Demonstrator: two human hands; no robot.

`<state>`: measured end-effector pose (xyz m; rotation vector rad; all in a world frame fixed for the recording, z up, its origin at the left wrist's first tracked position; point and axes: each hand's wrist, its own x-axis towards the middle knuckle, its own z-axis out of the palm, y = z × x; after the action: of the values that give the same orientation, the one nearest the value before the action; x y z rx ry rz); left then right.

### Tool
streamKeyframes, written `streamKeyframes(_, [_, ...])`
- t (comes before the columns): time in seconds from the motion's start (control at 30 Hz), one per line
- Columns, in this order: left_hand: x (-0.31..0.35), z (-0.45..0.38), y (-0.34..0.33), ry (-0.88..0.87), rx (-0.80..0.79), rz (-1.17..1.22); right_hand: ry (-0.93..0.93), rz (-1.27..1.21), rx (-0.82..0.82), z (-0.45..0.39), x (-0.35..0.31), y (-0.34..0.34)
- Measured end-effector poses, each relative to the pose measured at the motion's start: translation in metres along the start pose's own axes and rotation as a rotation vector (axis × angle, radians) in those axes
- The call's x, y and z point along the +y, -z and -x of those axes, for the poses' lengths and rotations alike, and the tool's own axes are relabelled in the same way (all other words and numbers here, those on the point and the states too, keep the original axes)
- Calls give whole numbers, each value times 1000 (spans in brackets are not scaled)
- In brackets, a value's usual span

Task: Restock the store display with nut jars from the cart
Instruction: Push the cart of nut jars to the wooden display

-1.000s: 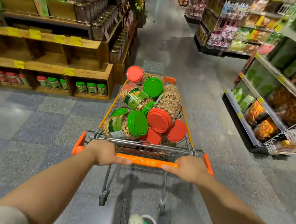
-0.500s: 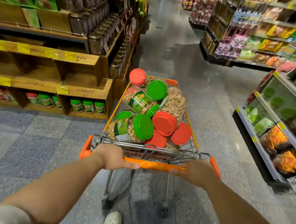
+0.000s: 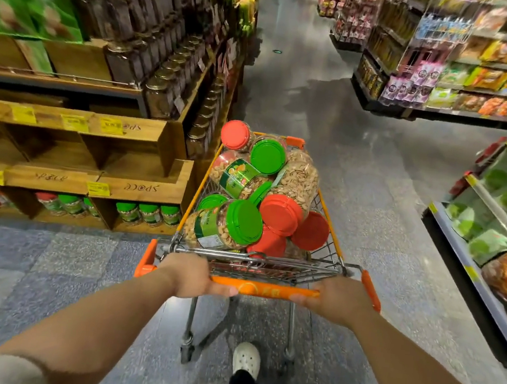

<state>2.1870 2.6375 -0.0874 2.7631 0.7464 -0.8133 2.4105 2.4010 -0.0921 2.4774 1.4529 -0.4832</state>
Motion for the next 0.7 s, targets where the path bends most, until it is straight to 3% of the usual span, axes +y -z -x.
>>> streamKeyframes(0.27, [-30,-73,49,49,3,12,20,-1,68,-96,27,27])
streamKeyframes(0.7, [-60,-140,93,40,-3,48,-3,-11,-11,-174,41,69])
